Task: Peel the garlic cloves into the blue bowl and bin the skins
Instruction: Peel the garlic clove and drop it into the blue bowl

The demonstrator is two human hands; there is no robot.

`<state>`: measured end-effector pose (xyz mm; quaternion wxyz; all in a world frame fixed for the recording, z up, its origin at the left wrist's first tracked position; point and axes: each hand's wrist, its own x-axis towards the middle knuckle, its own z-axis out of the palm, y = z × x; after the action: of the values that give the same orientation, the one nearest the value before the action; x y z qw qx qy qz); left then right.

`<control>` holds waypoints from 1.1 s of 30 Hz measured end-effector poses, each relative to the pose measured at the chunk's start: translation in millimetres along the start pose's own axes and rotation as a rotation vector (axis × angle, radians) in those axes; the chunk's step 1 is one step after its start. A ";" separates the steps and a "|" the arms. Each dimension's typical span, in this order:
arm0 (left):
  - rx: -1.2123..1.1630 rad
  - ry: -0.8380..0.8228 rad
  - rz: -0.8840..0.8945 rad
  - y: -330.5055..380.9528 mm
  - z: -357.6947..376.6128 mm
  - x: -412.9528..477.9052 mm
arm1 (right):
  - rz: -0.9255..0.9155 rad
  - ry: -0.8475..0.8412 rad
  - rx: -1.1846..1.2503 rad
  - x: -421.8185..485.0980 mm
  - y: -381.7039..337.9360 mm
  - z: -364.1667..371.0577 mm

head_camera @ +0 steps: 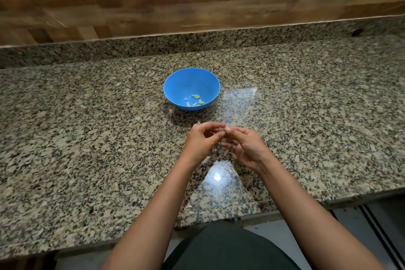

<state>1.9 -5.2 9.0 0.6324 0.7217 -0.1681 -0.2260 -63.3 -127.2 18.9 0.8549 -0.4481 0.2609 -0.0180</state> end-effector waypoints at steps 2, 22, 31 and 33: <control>-0.026 0.010 -0.012 -0.8 0.3 0.7 | 0.003 0.026 -0.023 0.7 0.2 -0.8; 0.410 0.126 0.246 -2.0 1.1 17.5 | -0.116 0.124 -0.164 14.8 -7.3 2.7; 0.362 0.054 0.152 2.3 0.2 18.1 | -0.101 0.085 -0.092 14.6 -6.4 -4.6; 0.340 0.055 0.143 2.4 0.5 18.3 | -0.098 0.089 -0.095 13.7 -6.5 -4.6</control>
<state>17.1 -15.6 9.2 0.5200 0.8104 -0.2371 -0.1289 -52.4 -138.2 16.0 0.8182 -0.4993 0.2770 -0.0675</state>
